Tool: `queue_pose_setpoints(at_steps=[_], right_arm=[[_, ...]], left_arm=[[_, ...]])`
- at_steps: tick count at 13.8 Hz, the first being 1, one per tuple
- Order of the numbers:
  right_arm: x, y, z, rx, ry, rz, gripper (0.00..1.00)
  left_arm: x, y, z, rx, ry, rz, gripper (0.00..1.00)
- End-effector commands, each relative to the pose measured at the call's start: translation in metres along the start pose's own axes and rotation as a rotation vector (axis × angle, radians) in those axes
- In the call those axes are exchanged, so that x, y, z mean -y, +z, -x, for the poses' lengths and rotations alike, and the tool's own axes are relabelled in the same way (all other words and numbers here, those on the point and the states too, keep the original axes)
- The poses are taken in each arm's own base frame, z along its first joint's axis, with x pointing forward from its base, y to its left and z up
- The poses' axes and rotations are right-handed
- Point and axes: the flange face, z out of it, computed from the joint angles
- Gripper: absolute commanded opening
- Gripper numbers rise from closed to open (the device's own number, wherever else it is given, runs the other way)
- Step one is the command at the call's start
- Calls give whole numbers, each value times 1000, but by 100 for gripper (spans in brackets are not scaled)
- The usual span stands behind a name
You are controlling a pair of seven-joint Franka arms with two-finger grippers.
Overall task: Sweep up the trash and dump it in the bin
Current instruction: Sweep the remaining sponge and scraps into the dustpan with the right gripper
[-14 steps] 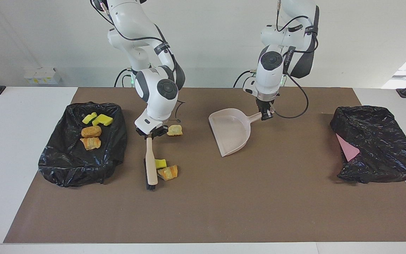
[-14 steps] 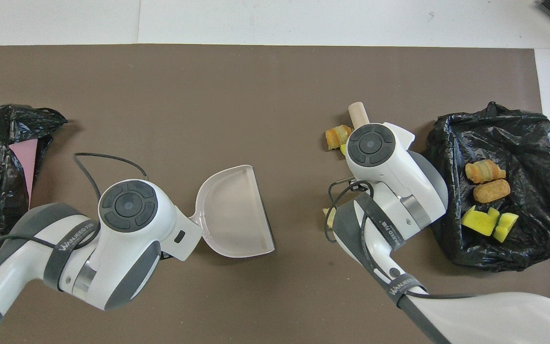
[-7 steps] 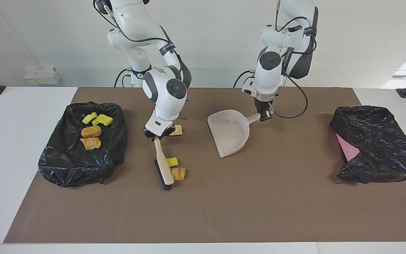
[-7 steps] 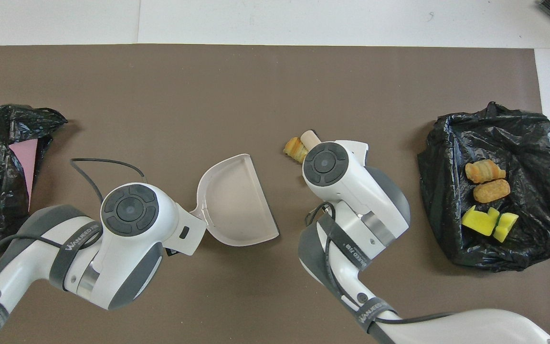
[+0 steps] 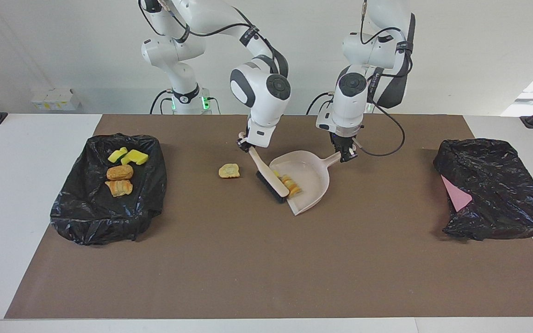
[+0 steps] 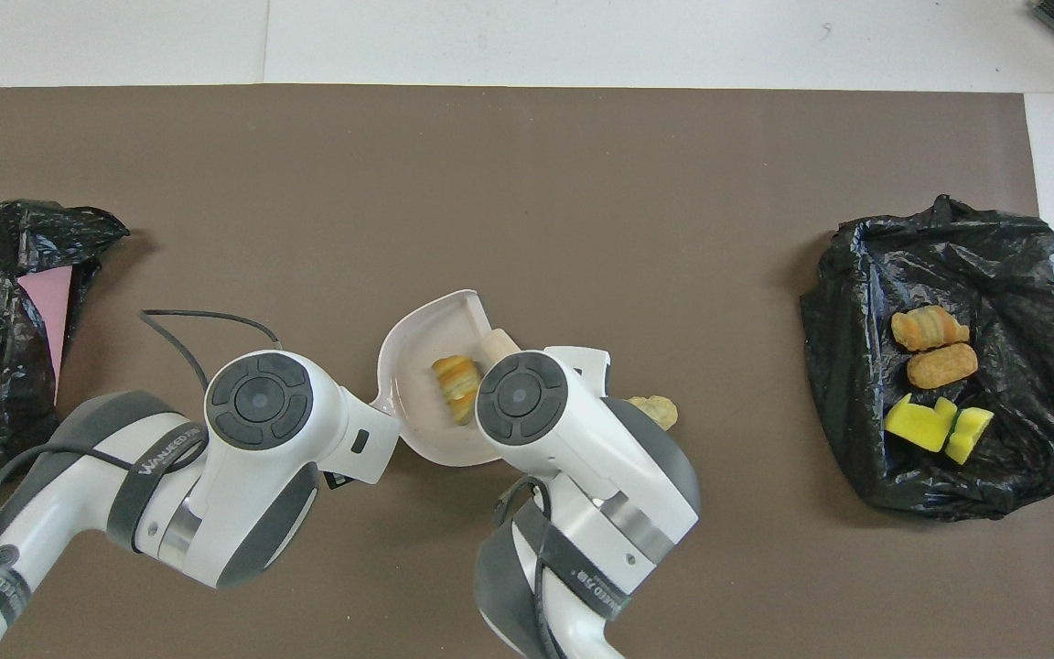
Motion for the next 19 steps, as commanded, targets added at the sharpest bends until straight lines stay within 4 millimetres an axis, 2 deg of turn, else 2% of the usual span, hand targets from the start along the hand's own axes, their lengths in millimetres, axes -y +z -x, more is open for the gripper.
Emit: queue_pose_setpoints(at_steps=[1,3,5,8,11,14,16,18,19], right_arm=[[20,-44,40,8,47,15,0],[-6,-65,63,27,100,13,0],[-33,-67,75,75,177,-3,0],[-70,-50,84,158,380,-7,0],[-124,-13,98,190,619,-29,0],[-127,24,120,122,735,-74,0],[-138,36,125,136,761,-139,0],[-126,46,117,152,751,-201,0],[-111,45,109,137,723,-249,0]], left_arm=[[3,16,-12,-31,-3,-40,0],[4,15,-13,-36,1,-44,0],[7,14,-12,-31,48,-41,0],[15,11,-12,-34,148,-47,0],[15,12,-11,-21,229,-41,0],[7,11,-16,3,261,-60,0],[-3,8,-22,10,275,-56,0],[-6,9,-22,13,260,-53,0],[-7,9,-23,12,262,-55,0]])
